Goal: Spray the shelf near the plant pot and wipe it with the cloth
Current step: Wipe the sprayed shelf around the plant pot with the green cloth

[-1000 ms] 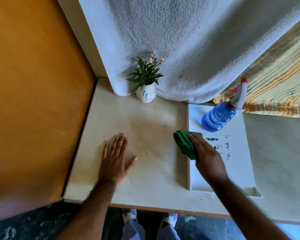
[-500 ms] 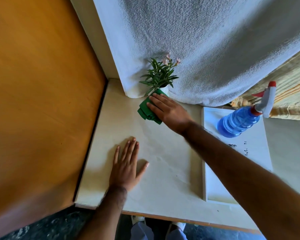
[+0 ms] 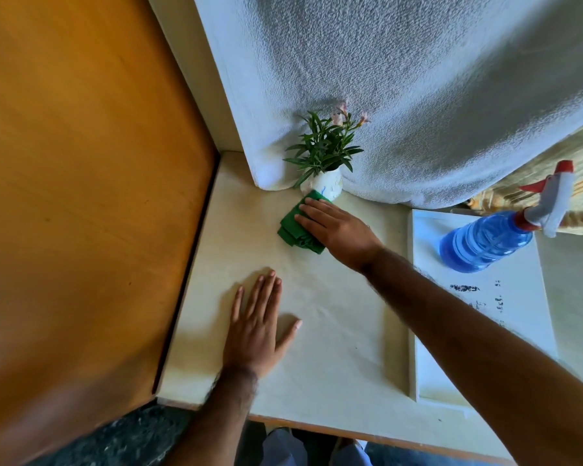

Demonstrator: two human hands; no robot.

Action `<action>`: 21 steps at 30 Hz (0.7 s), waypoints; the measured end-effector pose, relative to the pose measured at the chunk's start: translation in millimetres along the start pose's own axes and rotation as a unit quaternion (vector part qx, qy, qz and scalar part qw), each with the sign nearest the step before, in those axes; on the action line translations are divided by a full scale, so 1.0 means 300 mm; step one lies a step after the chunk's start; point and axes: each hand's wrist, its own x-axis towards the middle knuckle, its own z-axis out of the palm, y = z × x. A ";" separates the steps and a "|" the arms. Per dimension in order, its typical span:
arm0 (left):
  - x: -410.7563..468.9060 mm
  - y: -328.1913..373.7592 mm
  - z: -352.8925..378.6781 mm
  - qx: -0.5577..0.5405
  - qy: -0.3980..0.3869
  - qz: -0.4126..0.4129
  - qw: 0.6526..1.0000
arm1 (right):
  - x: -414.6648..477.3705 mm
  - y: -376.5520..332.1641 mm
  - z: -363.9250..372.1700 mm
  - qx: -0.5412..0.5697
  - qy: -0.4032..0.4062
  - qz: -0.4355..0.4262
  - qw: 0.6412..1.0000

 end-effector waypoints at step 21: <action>0.003 -0.004 0.001 0.008 -0.003 0.004 1.000 | -0.047 0.017 -0.021 0.060 0.014 0.005 0.998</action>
